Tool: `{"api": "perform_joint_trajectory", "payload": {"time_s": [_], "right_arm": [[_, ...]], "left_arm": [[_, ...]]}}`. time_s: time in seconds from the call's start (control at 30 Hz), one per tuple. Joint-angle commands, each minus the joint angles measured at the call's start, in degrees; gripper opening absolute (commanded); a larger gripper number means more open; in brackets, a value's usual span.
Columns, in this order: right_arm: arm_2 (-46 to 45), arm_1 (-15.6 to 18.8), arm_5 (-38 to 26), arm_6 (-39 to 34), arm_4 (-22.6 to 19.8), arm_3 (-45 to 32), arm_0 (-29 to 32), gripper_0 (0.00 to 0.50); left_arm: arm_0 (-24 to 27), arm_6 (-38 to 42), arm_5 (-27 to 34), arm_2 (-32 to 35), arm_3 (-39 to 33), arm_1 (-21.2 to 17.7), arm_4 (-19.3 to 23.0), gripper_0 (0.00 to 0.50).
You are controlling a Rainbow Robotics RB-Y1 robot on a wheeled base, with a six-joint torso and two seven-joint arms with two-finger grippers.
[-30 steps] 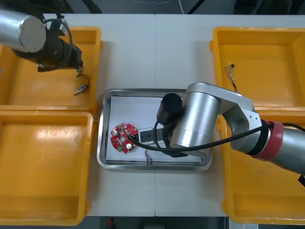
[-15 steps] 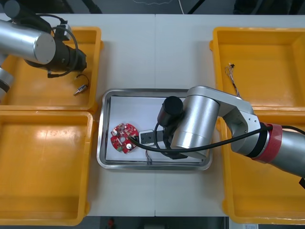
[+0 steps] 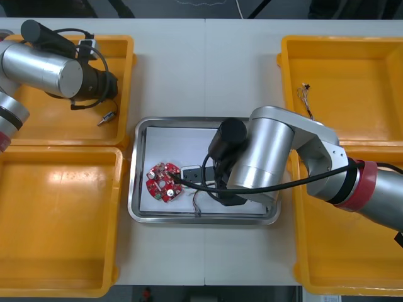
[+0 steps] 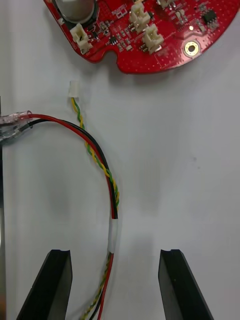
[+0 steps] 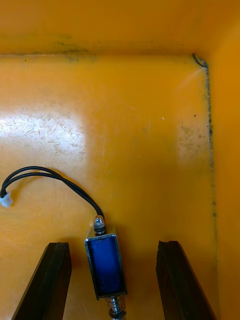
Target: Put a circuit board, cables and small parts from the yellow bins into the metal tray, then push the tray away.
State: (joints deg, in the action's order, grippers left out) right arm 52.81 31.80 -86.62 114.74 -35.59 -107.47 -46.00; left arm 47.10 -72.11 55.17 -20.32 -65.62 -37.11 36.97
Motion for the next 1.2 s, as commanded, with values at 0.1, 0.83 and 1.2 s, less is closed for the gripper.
{"api": "perform_joint_trajectory", "payload": {"time_s": [0.1,0.83,1.2], "right_arm": [[-9.3,-1.56,-8.48,1.98,-1.85,-5.47,0.48,0.5],[-37.96,1.95,-23.38,1.28,-5.99,-18.3,0.74,0.5],[-50.09,5.73,-23.38,0.22,-0.54,-17.42,3.82,0.5]], "left_arm": [[2.56,0.22,-0.41,-0.51,-0.12,0.81,-1.11,0.0],[2.47,0.22,23.32,10.83,-14.88,0.55,-1.02,0.0],[2.56,8.22,39.84,10.74,-30.97,2.65,1.79,0.0]]}}
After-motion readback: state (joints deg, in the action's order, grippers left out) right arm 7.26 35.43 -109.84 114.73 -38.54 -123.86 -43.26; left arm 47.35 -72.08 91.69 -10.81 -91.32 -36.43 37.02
